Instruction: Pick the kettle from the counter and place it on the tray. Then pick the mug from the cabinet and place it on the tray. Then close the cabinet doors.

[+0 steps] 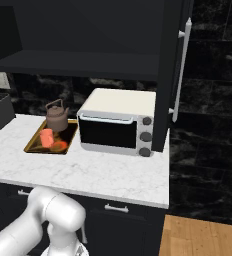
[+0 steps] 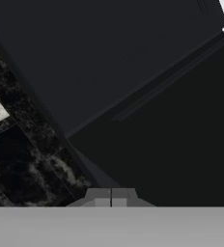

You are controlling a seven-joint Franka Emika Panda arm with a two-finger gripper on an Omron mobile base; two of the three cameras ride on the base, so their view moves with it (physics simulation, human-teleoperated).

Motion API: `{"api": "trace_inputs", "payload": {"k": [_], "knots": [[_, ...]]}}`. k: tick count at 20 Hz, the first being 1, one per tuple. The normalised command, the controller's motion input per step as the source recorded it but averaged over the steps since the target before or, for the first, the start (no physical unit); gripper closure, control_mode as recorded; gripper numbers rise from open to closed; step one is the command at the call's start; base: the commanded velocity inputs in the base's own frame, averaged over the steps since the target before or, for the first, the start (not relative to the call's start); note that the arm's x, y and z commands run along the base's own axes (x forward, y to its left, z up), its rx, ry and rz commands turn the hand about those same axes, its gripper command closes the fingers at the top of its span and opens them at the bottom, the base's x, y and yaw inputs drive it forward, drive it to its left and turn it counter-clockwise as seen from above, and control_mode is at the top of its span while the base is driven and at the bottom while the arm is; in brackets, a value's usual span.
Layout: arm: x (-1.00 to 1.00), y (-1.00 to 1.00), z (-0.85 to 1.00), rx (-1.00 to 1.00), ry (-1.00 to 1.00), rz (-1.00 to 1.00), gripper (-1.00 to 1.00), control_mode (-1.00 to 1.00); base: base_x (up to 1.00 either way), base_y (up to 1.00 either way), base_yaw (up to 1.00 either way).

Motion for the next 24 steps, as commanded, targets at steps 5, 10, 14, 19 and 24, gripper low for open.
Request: {"api": "trace_inputs", "payload": {"k": [5, 10, 14, 19, 24], "knots": [[0.06, 0.00, 0.13, 0.00, -0.18, 0.00, 1.00, -1.00, 0.00, 0.00, 0.00], [0.00, -0.22, 0.25, 0.00, -0.12, -0.08, 1.00, -1.00, 0.00, 0.00, 0.00], [0.00, -0.36, 0.47, 0.10, -0.02, -0.09, 1.00, -1.00, 0.00, 0.00, 0.00], [0.02, -0.43, 0.40, 0.13, -0.06, -0.05, 1.00, -1.00, 0.00, 0.00, 0.00], [0.02, -0.50, 0.20, 0.08, -0.09, -0.01, 1.00, -1.00, 0.00, 0.00, 0.00]]}}
